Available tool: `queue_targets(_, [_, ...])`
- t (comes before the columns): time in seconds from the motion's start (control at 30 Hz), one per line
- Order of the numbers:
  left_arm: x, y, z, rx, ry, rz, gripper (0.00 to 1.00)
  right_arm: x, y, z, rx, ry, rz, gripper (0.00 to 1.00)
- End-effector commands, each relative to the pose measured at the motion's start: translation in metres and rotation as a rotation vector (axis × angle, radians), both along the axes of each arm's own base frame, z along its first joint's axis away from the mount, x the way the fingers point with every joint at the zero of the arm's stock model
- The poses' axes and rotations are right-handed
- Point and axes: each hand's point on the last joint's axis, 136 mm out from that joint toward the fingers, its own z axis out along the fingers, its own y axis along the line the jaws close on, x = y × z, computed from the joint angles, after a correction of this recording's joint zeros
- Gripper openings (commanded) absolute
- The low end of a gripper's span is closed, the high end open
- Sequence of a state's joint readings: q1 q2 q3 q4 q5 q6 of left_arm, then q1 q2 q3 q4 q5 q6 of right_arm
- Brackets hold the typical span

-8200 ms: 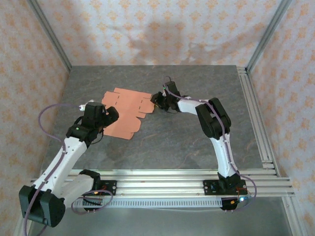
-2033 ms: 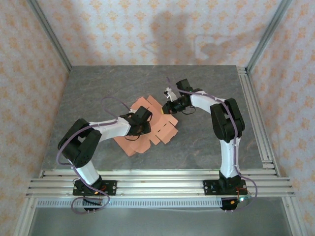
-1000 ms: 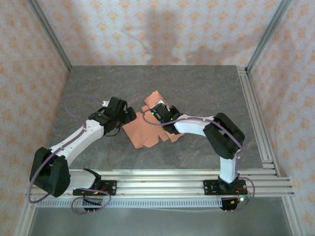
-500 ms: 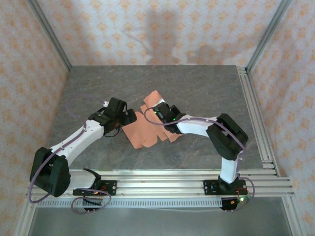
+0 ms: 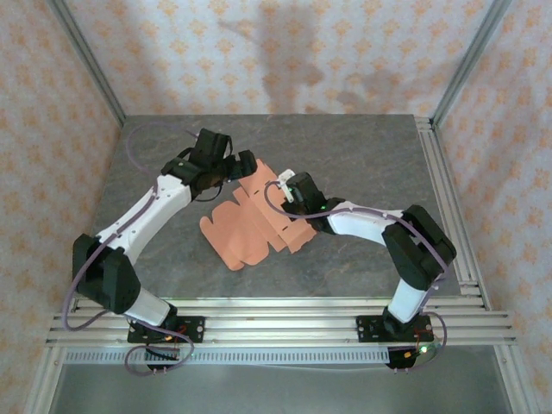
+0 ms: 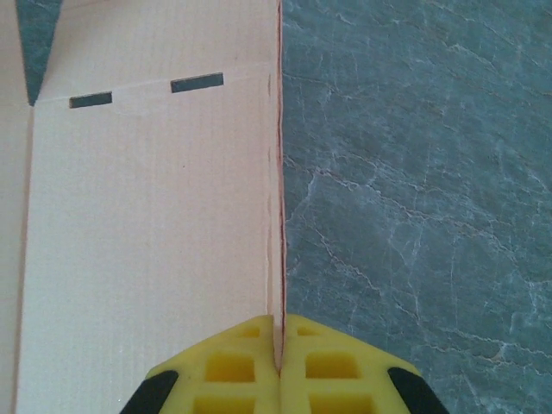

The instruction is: Fold the paper box

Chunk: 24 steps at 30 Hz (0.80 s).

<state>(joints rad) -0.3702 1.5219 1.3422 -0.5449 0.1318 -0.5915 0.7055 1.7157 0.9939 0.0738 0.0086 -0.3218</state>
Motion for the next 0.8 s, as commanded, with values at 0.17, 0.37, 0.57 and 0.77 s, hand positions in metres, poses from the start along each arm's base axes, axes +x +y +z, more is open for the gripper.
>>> queue_targets(0.17, [0.025, -0.029, 0.007, 0.12, 0.057, -0.161, 0.92, 0.0, 0.008, 0.014, 0.039, -0.014, 0.042, 0.0])
queue_targets(0.37, [0.045, -0.051, 0.003, 0.184, 0.098, -0.23, 0.87, 0.004, 0.005, 0.012, -0.015, -0.033, 0.054, 0.0])
queue_targets(0.57, [0.066, -0.076, -0.019, 0.196, 0.169, -0.293, 0.78, 0.003, 0.01, 0.011, -0.01, -0.038, 0.086, 0.0])
queue_targets(0.77, [0.072, -0.102, -0.04, 0.217, 0.237, -0.371, 0.73, 0.007, 0.008, 0.011, -0.023, -0.053, 0.067, 0.0])
